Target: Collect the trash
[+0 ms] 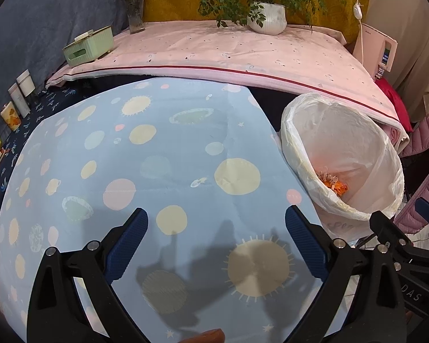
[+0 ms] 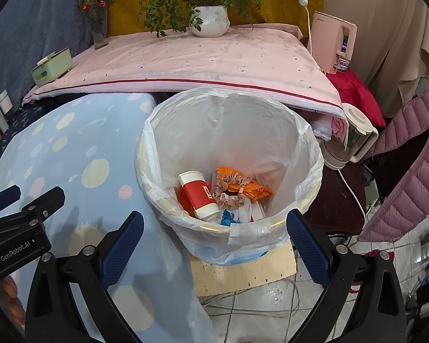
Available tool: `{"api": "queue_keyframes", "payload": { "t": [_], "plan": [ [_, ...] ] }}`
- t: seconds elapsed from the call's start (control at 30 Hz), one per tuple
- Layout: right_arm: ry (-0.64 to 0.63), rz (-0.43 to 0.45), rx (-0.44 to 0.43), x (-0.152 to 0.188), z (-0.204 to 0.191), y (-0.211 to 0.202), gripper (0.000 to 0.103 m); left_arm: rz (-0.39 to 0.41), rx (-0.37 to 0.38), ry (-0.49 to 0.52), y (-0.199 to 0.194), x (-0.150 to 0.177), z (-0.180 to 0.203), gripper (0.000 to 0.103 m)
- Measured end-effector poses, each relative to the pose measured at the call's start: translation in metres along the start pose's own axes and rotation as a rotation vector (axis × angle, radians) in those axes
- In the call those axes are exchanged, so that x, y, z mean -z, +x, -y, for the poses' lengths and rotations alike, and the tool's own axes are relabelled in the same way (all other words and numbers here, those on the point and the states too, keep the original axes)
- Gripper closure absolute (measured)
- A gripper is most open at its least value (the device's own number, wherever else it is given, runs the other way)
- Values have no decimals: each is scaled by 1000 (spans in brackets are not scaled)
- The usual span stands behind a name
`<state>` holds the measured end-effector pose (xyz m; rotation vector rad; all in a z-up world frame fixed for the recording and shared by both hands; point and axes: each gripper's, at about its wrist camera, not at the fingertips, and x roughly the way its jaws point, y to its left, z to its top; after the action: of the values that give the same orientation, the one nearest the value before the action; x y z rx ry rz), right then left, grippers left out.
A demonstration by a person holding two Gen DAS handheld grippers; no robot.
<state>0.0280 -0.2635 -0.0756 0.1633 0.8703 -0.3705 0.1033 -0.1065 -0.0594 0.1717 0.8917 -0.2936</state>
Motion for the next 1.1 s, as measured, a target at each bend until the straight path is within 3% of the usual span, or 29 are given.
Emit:
{"api": "queue_keyframes", "payload": {
  "t": [1.1],
  "plan": [
    [6,-20,-7,10,2,4,7,-33,-21,12,5,7,10,11]
  ]
}}
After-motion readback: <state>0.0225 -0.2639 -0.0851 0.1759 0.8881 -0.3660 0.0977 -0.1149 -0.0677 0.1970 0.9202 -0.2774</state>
